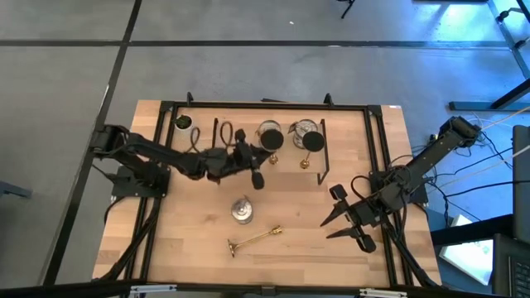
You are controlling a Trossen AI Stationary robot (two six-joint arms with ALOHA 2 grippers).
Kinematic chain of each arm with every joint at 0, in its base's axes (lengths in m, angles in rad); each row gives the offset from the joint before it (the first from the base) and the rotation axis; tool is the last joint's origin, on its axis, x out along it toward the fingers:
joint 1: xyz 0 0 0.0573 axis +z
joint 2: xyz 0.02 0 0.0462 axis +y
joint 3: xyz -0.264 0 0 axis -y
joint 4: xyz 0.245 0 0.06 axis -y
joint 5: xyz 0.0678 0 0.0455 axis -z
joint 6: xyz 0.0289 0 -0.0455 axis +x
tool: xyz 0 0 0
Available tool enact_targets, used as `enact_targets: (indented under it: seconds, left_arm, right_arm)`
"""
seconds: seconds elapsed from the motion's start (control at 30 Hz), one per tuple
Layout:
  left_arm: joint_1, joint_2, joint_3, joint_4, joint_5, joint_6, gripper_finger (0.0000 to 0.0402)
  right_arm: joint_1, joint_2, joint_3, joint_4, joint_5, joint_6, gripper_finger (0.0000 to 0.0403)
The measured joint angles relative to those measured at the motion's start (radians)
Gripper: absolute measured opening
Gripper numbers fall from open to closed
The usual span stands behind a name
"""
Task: Pick & Place candle stick holders
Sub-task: Put the right gold candle holder on the shelf
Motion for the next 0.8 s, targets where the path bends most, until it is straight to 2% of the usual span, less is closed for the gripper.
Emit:
enact_targets:
  seconds: [0.17,0.27,0.4,0.8]
  left_arm:
    - [-0.074,0.049,0.068,-0.003,-0.094,0.059,0.0010]
    - [-0.093,0.051,0.103,-0.060,-0.140,0.062,0.0010]
    - [-0.082,0.052,0.109,-0.119,-0.146,0.001,0.0010]
    - [-0.068,0.062,0.109,-0.131,-0.174,-0.031,0.0010]
  right_arm:
    - [-0.004,0.000,0.000,-0.002,0.001,0.006,0.0156]
    - [-0.004,0.000,0.000,-0.002,0.001,0.006,0.0156]
    - [-0.004,0.000,0.000,-0.002,0.001,0.006,0.0156]
    - [-0.012,0.003,0.000,-0.002,0.001,0.006,0.0156]
